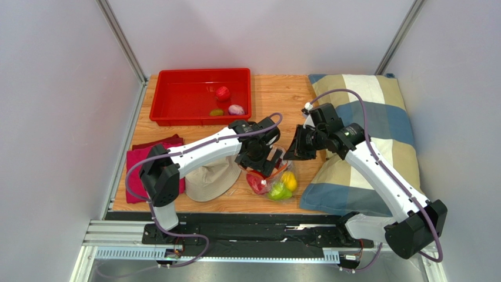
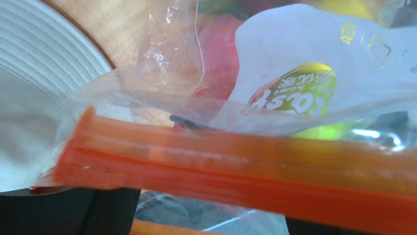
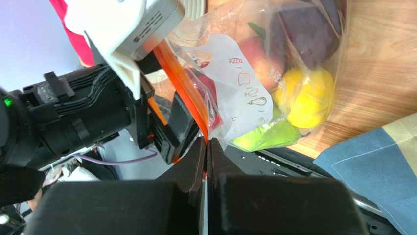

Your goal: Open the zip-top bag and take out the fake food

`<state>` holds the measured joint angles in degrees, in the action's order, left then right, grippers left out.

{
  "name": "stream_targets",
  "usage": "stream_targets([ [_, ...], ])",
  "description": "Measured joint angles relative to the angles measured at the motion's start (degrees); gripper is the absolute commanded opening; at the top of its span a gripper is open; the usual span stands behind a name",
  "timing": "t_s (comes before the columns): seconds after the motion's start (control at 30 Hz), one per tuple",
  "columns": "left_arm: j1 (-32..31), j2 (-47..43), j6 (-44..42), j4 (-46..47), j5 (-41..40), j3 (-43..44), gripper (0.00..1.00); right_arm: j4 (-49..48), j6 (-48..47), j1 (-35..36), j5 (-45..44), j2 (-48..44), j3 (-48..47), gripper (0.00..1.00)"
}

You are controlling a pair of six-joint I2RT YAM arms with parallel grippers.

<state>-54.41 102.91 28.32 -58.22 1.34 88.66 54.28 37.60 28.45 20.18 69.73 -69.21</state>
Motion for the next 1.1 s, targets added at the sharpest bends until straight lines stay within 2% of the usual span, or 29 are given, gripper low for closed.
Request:
stream_targets([
  [0.13,0.0,-1.1,0.3,2.7,1.4,-4.3,0.99,-0.7,-0.8,0.4,1.4,1.2,2.3,0.00],
  [0.6,-0.9,3.8,1.0,10.7,6.2,-9.1,0.95,-2.8,-2.6,0.7,2.5,1.6,8.2,0.00],
  [0.73,-2.1,2.2,1.0,11.3,6.1,-12.7,0.93,-2.8,-3.2,0.8,3.0,1.6,8.8,0.00],
  [0.87,-2.5,-3.3,0.9,11.4,6.2,-15.9,0.93,-2.8,-3.8,0.9,3.4,1.6,9.5,0.00],
  [0.97,-2.6,-6.9,0.9,12.3,6.6,-17.5,0.84,-3.0,-4.2,1.0,3.5,1.6,9.6,0.00],
  [1.0,-2.6,-7.4,0.9,12.7,6.9,-17.9,0.72,-3.0,-4.3,1.0,3.5,1.6,9.6,0.00],
  [1.07,-2.6,-7.4,0.7,13.7,7.5,-18.5,0.60,-3.0,-4.5,1.0,3.5,1.6,9.6,0.00],
  [1.1,-2.6,-7.3,0.9,14.2,7.6,-18.8,0.49,-3.0,-4.5,1.0,3.5,1.6,9.6,0.00],
])
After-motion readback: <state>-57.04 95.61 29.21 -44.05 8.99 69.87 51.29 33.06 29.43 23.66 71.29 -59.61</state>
